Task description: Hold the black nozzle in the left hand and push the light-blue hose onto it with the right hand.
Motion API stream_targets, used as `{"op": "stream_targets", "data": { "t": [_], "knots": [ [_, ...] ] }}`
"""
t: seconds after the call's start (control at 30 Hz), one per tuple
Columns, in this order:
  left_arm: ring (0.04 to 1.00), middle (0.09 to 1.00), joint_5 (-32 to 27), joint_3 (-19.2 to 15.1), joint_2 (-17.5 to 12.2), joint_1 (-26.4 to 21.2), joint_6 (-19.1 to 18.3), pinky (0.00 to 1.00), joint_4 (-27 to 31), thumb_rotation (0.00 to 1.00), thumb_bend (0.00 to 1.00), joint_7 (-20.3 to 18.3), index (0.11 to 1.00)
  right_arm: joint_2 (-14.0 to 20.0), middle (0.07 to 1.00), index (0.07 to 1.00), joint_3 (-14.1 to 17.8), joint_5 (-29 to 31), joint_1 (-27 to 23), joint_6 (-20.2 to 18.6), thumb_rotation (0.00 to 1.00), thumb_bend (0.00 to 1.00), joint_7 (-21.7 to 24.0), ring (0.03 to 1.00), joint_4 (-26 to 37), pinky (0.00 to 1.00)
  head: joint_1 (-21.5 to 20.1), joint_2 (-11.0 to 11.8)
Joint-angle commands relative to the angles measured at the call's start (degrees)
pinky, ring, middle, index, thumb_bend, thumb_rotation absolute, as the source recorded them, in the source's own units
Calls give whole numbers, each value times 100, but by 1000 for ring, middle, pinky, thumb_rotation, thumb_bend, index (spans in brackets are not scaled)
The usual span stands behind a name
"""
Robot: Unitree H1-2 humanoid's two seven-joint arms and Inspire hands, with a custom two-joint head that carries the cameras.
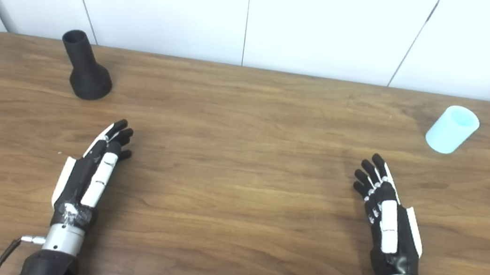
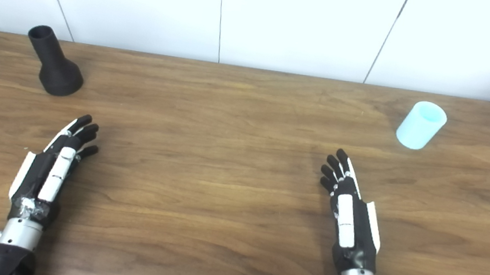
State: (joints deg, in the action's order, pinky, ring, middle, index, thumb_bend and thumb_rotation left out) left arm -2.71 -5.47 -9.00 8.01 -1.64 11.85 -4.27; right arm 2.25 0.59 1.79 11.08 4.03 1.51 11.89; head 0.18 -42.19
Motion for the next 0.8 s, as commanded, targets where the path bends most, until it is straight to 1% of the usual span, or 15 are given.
{"op": "stream_targets", "data": {
  "t": [0.0, 0.17, 0.23, 0.37, 0.57, 0.67, 0.73, 0.77],
  "knots": [
    [920, 892, 121, 76, -28, 45, -267, 964, -69, 765, 434, 7, 909, -91, 924, 944, -31, -12, 117, 29, 1000, 550, -32, 904, -160, 883, 1, -1],
    [929, 900, 88, 78, -33, 43, -224, 989, -107, 749, 415, -21, 913, -74, 925, 949, -33, 14, 119, 6, 1000, 566, -10, 905, -153, 892, 2, 8],
    [931, 906, 111, 95, -52, 44, -209, 994, -103, 737, 454, -36, 913, -68, 928, 950, -33, 30, 121, 16, 1000, 554, 1, 907, -152, 901, 2, 9],
    [936, 910, 110, 109, -56, 48, -263, 1000, -53, 731, 474, -30, 914, -65, 925, 947, -32, -10, 123, 29, 1000, 547, -16, 905, -158, 897, 2, 9],
    [930, 906, 157, 128, -58, 60, -279, 993, -16, 728, 474, -3, 911, -59, 926, 947, -20, 8, 130, 14, 1000, 554, -14, 907, -146, 905, 41, -1],
    [932, 902, 175, 151, -24, 80, -355, 999, 79, 721, 475, 15, 910, -35, 925, 946, -7, -15, 150, -12, 1000, 567, -19, 909, -113, 900, 162, 20],
    [932, 904, 231, 193, -12, 96, -330, 986, 89, 718, 472, 22, 912, 1, 927, 948, 14, -5, 171, -17, 1000, 572, -8, 912, -110, 905, 414, 116],
    [933, 906, 234, 207, 2, 103, -309, 976, 80, 702, 458, 25, 915, 17, 924, 945, 25, -3, 180, -17, 1000, 585, -5, 913, -109, 910, 457, 129]
  ]
}}
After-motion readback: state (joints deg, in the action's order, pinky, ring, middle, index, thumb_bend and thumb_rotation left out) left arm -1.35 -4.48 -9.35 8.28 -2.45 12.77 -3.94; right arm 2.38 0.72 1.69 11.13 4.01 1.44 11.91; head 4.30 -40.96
